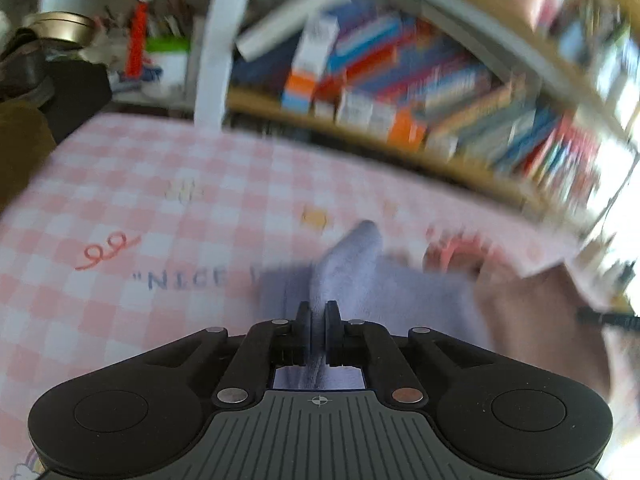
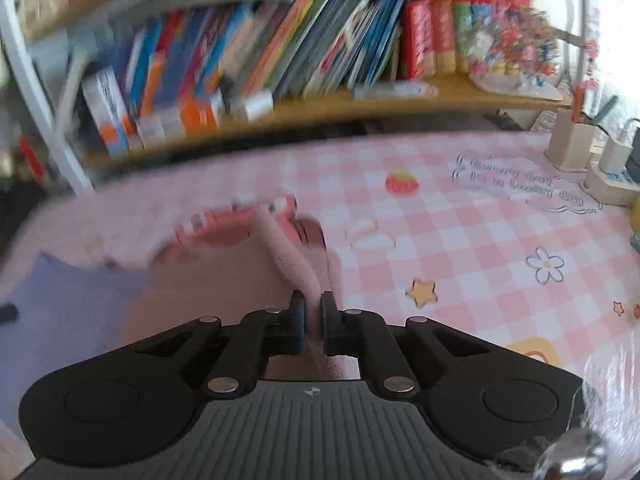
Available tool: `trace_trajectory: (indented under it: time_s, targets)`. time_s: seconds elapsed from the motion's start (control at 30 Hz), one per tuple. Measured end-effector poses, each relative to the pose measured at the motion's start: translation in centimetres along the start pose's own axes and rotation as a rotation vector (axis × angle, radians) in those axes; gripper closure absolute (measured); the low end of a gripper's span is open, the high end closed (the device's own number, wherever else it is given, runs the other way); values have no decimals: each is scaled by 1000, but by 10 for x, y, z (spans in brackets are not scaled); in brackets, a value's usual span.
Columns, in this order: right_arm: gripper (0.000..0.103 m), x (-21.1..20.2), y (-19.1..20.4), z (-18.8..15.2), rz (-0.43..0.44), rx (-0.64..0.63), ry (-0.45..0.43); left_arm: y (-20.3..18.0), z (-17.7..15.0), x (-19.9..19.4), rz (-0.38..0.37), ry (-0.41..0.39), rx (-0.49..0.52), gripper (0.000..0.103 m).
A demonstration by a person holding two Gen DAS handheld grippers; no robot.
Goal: Fold clothes
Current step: 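Carry the hem with both grippers over the body toward the collar, then lower the hem onto the collar and open both grippers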
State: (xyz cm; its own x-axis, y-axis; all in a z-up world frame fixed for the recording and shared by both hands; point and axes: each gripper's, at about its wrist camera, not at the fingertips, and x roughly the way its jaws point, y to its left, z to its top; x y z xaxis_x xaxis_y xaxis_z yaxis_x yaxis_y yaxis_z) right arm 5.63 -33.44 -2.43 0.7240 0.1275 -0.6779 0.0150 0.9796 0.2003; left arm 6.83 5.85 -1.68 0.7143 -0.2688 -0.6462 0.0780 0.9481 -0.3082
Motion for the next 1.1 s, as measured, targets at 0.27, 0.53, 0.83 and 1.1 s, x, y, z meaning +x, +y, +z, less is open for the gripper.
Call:
trace_trajectory:
  time_s: [0.27,0.53,0.83,1.1]
  targets:
    - [96,36,-12,-10,-43,52,85,3,-8,32,72,90,30,97]
    - [88,34,-11,-9,-62,38,84,5,-6,31,74,104,41,89]
    - [59,-1,-4,-8,-93,-8,27,10,4,-5,95,17,28,58]
    - [35,-37,16,-23,-114,-95,-11,-6,-2,-38,101,-44,79,39]
